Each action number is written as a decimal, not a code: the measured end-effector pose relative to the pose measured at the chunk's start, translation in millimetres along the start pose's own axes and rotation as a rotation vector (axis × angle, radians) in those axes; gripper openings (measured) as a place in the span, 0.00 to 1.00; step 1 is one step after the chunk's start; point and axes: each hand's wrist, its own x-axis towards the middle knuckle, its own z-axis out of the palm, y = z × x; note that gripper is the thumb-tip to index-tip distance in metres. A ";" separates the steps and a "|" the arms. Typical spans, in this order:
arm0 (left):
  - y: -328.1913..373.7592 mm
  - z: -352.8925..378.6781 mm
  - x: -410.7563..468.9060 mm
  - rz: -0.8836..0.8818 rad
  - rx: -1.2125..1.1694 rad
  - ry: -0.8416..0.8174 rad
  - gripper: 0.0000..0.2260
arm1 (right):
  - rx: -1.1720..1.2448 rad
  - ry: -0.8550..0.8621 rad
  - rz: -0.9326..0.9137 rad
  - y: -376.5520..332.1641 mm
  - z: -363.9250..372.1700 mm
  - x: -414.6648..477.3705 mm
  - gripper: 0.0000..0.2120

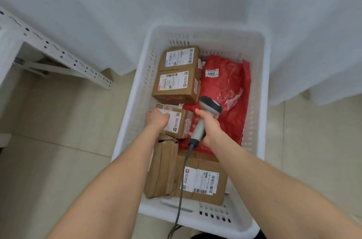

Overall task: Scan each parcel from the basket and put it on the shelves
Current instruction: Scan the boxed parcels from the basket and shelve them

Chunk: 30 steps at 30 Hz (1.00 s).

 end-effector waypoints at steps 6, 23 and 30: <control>-10.9 19.1 43.7 -0.088 -0.026 0.018 0.26 | -0.005 -0.081 0.050 18.6 11.2 36.7 0.20; 57.5 -65.9 -38.8 0.026 -0.594 -0.047 0.07 | 0.057 -0.076 0.006 -41.9 -4.9 -66.5 0.25; 123.8 -170.6 -147.1 0.099 -0.613 -0.044 0.07 | 0.050 -0.022 -0.092 -102.0 0.6 -200.3 0.25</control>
